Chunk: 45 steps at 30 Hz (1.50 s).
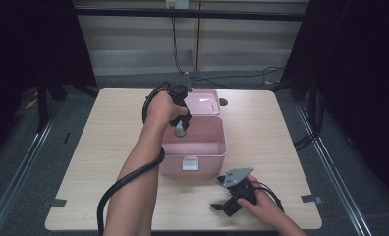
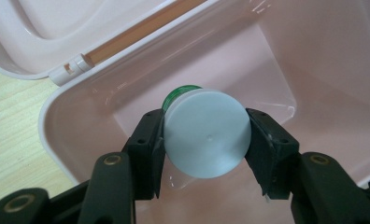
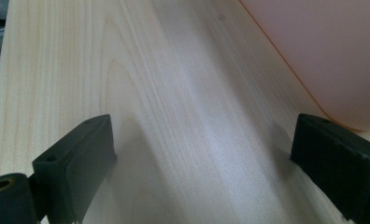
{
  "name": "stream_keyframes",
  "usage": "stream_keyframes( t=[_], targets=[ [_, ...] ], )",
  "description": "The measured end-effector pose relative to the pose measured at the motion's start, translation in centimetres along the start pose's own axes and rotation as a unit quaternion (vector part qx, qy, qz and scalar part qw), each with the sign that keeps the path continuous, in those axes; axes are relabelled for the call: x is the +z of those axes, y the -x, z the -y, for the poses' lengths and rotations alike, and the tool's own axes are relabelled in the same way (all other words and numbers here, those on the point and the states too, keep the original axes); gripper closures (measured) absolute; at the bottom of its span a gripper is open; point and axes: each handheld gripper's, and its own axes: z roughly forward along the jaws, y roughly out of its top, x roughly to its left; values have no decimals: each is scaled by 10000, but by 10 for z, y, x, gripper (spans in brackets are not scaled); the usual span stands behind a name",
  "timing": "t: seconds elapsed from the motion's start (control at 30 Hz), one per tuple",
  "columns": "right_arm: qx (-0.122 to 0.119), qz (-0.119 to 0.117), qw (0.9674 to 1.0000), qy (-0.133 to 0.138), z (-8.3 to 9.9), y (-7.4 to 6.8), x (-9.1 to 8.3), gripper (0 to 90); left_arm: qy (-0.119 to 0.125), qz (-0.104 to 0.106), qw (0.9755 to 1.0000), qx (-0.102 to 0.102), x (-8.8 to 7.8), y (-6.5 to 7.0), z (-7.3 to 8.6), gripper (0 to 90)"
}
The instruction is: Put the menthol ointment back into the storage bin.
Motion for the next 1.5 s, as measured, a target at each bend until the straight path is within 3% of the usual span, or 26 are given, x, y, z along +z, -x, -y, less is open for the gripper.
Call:
stream_keyframes(
  t=[0.2,0.9,1.07,1.5],
  targets=[
    [3,-3,10000,-2,0,0,0,57,11,-93,9998,-174,6,0,-3,501],
    [2,-5,10000,1,0,0,0,57,35,-33,9980,-628,41,-6,-6,501],
    [-12,-8,10000,-1,0,0,0,57,75,-19,9966,-820,50,-7,-4,500],
    [-8,-6,10000,-1,0,0,0,57,183,-115,9952,-952,64,-13,-1,500]
  ],
)
